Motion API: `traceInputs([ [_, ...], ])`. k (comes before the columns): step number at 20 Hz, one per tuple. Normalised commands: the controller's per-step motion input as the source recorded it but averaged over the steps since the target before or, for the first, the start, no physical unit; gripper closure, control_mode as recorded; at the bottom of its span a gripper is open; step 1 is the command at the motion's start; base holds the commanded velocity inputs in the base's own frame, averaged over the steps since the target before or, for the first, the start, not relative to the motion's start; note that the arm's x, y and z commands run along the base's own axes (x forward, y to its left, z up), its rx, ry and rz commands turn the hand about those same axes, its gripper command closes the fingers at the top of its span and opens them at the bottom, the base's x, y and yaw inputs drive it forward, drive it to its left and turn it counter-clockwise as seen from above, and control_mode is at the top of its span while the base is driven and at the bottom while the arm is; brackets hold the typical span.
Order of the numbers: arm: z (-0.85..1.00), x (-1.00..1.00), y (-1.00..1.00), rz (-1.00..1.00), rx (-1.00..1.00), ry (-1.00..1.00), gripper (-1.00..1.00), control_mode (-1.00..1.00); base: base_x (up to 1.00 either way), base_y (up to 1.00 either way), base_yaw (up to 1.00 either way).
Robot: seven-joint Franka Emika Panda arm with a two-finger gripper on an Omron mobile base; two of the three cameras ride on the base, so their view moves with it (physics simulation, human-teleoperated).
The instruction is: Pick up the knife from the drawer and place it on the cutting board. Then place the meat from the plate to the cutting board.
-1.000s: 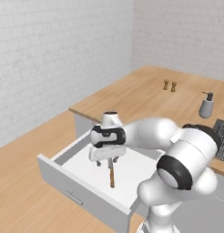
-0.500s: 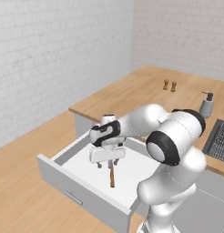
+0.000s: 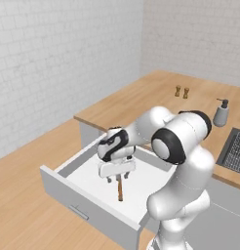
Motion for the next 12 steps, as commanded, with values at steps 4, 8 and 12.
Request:
traceInputs([
  [4, -0.28, 0.04, -0.19, -0.03, 0.00, -0.07, -1.00, -1.00, 0.00, 0.00, 0.00],
  [8, -0.25, 0.01, -0.18, -0.04, 0.00, -0.07, -1.00, -1.00, 0.00, 0.00, 0.00],
  [12, -0.03, 0.21, -0.01, -0.10, 0.00, 0.14, -1.00, -1.00, 0.00, 0.00, 0.00],
])
